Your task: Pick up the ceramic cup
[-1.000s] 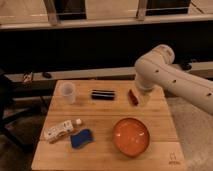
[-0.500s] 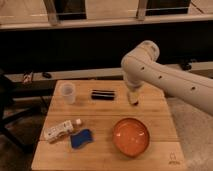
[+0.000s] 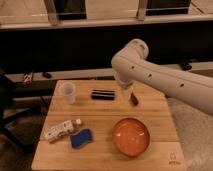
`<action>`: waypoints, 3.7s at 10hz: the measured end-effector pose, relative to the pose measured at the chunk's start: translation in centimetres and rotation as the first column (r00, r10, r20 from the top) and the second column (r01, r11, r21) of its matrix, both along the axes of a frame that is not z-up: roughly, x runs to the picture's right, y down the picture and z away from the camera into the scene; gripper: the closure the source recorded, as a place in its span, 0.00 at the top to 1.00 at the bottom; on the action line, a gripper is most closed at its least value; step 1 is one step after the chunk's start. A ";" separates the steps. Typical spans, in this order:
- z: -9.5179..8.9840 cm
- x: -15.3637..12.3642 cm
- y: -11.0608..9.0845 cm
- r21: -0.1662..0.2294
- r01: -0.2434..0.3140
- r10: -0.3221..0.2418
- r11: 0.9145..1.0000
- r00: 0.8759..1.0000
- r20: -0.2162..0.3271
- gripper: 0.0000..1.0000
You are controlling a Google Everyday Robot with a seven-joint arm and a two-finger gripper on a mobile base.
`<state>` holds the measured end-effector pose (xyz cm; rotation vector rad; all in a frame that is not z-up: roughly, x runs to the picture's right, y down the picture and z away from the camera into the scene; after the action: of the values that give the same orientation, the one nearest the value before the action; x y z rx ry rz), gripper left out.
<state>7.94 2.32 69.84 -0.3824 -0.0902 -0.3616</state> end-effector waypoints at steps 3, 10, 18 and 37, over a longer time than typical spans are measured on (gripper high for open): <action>0.4 -2.0 -0.8 0.026 0.074 -0.075 0.997 0.996 0.054 0.80; 1.6 -6.1 -1.8 0.082 0.192 -0.202 0.978 0.966 0.158 0.80; 3.0 -9.1 -3.0 0.136 0.249 -0.276 0.959 0.931 0.237 0.80; 7.4 -15.6 -5.3 0.208 0.400 -0.451 0.892 0.807 0.380 0.80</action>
<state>-7.66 -2.96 77.20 -0.1962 -0.4091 -0.8952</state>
